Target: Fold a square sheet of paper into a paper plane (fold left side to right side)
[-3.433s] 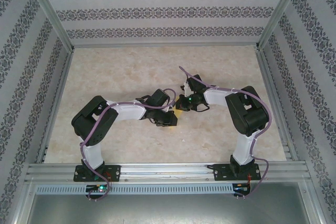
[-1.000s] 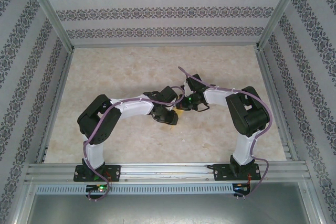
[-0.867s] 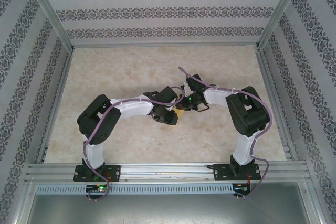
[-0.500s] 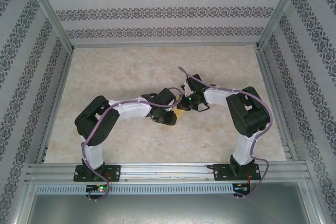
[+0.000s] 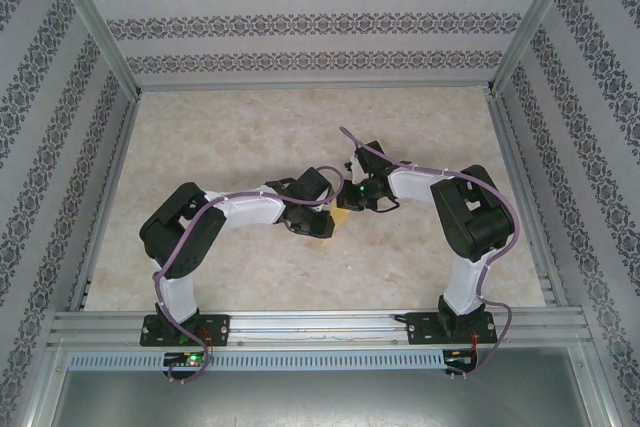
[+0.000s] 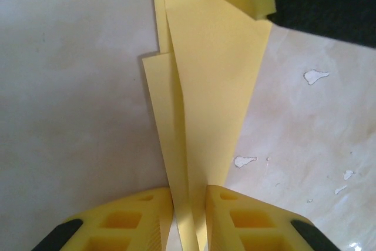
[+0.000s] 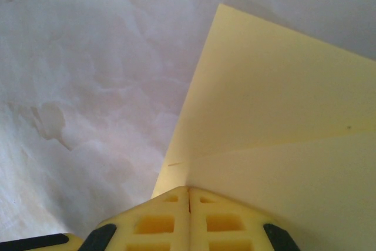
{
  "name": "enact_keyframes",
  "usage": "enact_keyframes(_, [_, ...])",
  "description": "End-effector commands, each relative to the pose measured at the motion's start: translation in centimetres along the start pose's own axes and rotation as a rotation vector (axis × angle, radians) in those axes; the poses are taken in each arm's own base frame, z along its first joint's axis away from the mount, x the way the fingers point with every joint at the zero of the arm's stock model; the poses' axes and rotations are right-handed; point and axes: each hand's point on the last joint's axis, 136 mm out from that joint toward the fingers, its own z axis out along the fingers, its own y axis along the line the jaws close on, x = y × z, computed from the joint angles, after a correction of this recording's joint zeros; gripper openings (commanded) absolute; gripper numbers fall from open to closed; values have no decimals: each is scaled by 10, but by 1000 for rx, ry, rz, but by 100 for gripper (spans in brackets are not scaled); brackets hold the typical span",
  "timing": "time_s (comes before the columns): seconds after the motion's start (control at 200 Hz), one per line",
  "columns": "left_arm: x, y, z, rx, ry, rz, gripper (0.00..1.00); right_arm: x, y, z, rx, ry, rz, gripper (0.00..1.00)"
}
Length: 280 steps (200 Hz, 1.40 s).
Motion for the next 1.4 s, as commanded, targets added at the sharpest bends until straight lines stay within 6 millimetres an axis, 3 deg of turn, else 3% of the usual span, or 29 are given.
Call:
enact_keyframes(0.0, [33, 21, 29, -31, 103, -39, 23, 43, -66, 12, 246, 124, 84, 0])
enact_keyframes(0.52, [32, 22, 26, -23, 88, -45, 16, 42, -65, 11, 245, 124, 84, 0])
enact_keyframes(0.879, [10, -2, -32, 87, -51, -44, 16, 43, -65, 14, 237, 131, 91, 0])
enact_keyframes(1.004, [10, -20, -45, 180, -64, -21, 11, 44, -65, 16, 213, 134, 101, 0])
enact_keyframes(1.214, [10, -59, -39, 436, -44, -24, 5, 45, -65, 18, 196, 136, 111, 0])
enact_keyframes(1.394, [4, -65, -23, 466, -23, -23, 5, 46, -66, 18, 199, 138, 113, 0])
